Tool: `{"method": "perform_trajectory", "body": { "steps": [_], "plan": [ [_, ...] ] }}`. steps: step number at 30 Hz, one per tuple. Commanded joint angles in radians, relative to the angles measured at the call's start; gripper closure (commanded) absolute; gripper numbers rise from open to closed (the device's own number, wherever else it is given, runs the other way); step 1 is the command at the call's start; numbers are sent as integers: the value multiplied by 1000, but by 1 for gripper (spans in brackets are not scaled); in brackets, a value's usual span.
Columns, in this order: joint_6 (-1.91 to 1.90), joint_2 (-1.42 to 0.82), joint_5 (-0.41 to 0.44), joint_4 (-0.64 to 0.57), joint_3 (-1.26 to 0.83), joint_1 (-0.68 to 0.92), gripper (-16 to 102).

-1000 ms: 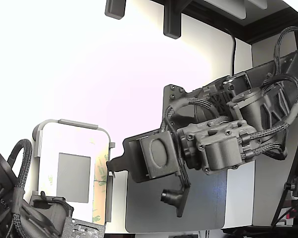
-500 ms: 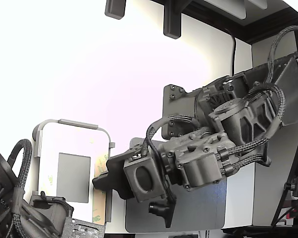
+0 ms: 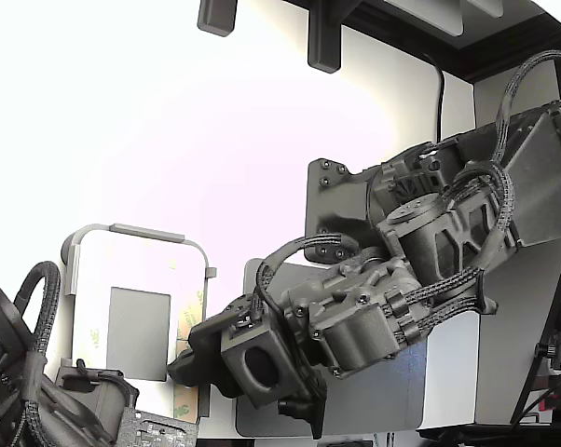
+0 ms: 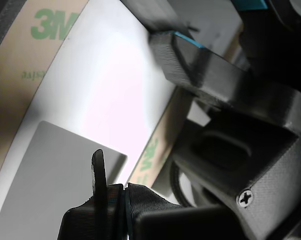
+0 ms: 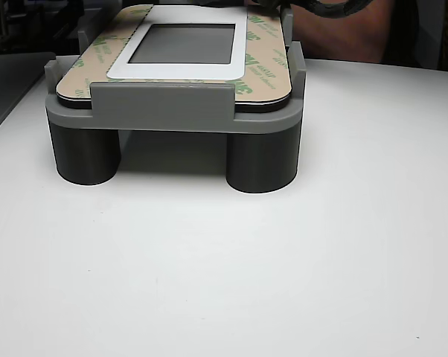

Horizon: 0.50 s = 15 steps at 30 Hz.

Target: Peel off protective film from adhesive tape.

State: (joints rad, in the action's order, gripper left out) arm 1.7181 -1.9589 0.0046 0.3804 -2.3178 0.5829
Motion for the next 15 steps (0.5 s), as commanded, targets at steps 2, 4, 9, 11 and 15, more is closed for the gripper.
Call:
{"method": "perform_trajectory", "body": {
  "steps": [2,4,9,11,15],
  "plan": [
    [12,0,-3,-8,43,-15,96],
    [20,15,-6,-8,52,-18,96],
    [32,49,-18,-15,75,-25,96],
    [35,55,-21,-23,77,-26,96],
    [37,69,-26,-38,77,-26,96]
  ]
}}
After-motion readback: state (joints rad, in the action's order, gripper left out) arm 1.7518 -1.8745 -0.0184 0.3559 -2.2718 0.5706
